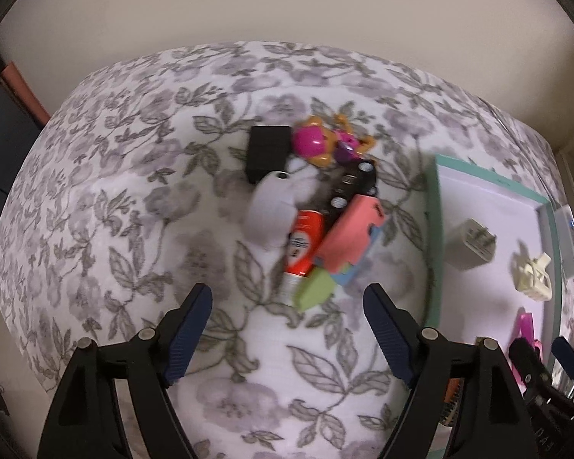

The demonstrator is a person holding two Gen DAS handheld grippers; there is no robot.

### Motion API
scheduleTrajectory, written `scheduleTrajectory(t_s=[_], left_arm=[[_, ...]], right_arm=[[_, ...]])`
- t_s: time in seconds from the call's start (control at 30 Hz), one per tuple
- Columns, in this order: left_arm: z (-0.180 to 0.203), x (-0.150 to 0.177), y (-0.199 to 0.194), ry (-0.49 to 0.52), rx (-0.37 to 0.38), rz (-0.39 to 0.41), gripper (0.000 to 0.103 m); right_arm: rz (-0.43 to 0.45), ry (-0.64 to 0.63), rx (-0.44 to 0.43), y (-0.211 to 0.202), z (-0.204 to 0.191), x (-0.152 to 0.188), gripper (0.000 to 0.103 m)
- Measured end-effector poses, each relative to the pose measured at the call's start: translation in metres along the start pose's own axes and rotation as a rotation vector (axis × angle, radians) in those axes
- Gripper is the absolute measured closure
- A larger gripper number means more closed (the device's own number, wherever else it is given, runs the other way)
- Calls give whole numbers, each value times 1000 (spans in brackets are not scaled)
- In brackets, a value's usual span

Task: Organize rigid objects
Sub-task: 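Withdraw both grippers from the tray toward the item pile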

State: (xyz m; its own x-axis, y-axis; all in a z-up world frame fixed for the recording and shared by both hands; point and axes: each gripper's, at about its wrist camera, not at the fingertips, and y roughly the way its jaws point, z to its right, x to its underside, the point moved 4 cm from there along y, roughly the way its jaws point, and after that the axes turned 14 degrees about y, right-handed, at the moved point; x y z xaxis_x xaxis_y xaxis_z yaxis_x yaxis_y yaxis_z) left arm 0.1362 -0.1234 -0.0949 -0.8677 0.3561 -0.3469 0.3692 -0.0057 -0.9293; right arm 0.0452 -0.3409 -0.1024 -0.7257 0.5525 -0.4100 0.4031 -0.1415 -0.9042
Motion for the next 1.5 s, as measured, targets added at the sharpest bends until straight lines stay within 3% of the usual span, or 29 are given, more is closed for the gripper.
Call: scheduleTrajectory(t_s=[0.3, 0.43, 0.63, 0.93, 1.13, 1.5], left_arm=[[-37, -1, 0, -88, -18, 16, 17], [-56, -3, -2, -136, -13, 42, 4], [-82, -7, -2, -192, -22, 84, 4], [-114, -19, -4, -269, 8, 135, 4], [-110, -30, 6, -234, 26, 106, 4], [-99, -49, 35, -187, 77, 37, 4]], right_arm=[[25, -84, -22, -1, -29, 9, 1], [31, -97, -46, -1, -42, 13, 0], [63, -112, -65, -4, -59, 14, 0], [102, -107, -162, -17, -98, -4, 0], [89, -142, -211, -10, -129, -11, 0], [-12, -181, -233, 41, -157, -10, 6]])
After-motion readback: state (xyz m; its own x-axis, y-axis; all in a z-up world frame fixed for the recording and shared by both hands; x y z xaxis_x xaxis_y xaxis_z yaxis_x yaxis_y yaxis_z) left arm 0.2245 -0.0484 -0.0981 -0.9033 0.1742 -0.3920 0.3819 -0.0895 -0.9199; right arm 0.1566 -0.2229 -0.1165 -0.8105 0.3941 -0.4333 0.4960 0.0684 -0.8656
